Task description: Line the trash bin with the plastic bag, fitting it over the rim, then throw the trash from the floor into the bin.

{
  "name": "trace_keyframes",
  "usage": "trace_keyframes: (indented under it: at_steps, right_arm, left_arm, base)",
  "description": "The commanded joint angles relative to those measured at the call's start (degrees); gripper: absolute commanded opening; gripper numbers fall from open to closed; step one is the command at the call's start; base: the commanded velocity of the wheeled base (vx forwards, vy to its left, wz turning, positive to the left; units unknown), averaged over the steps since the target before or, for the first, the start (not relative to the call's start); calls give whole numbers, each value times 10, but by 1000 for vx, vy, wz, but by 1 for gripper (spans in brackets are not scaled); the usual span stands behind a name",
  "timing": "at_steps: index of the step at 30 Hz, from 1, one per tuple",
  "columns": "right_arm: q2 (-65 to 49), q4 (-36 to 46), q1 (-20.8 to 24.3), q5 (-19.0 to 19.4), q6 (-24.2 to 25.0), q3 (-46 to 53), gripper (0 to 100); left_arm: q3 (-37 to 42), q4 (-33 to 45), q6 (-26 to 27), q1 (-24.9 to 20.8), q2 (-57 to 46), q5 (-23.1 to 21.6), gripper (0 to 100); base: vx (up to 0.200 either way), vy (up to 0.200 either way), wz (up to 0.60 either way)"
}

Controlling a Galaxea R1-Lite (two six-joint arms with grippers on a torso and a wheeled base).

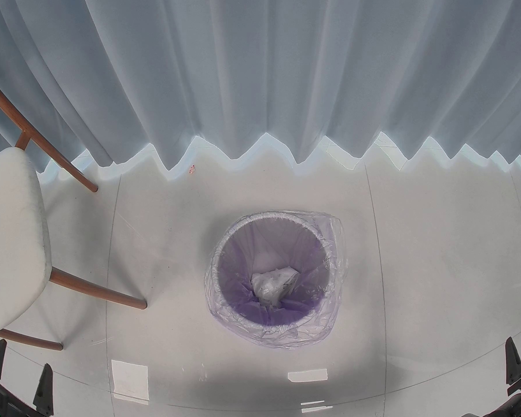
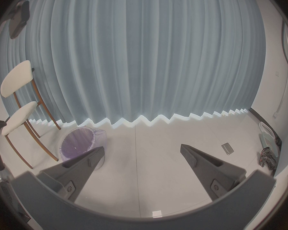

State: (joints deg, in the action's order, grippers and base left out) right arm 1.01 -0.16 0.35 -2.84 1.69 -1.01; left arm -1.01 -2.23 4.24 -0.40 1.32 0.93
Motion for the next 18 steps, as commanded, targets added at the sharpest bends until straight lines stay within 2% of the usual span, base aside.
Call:
trace_keyframes:
  at_steps: [1, 2, 3, 4, 5, 6, 10, 11, 13, 18]
  right_arm:
    - [-9, 1, -5, 0, 0, 10, 100]
    - [-9, 1, -5, 0, 0, 10, 100]
    - [-9, 1, -5, -1, 1, 10, 100]
    - [-9, 1, -5, -1, 2, 10, 100]
    - [-9, 1, -5, -1, 2, 10, 100]
    - [-9, 1, -5, -1, 3, 10, 100]
    - [-9, 1, -5, -1, 3, 10, 100]
    - [-9, 0, -5, -1, 1, 10, 100]
    - [-9, 0, -5, 4, -2, 10, 100]
    - [-9, 2, -4, 20, -12, 10, 100]
  left_arm:
    - [4, 12, -21, 0, -10, -50, 100]
    - [4, 12, -21, 0, -10, -50, 100]
    - [6, 6, -72, 10, 10, 19, 100]
    - [7, 6, -71, 8, 9, 77, 100]
    - [7, 9, -75, 6, 2, 116, 100]
    - [6, 12, -76, 3, -11, 135, 100]
    - [5, 19, -105, 2, -13, 93, 100]
    - [3, 24, -93, 2, -13, 36, 100]
    - [7, 24, -42, 1, -13, -15, 100]
    - [7, 30, -32, 1, -13, -16, 100]
  base:
    - [0, 0, 0]
    - [0, 0, 0]
    - [0, 0, 0]
    - [0, 0, 0]
    - [0, 0, 0]
    - [0, 0, 0]
    - [0, 0, 0]
    - [0, 0, 0]
    - [0, 0, 0]
    - [0, 0, 0]
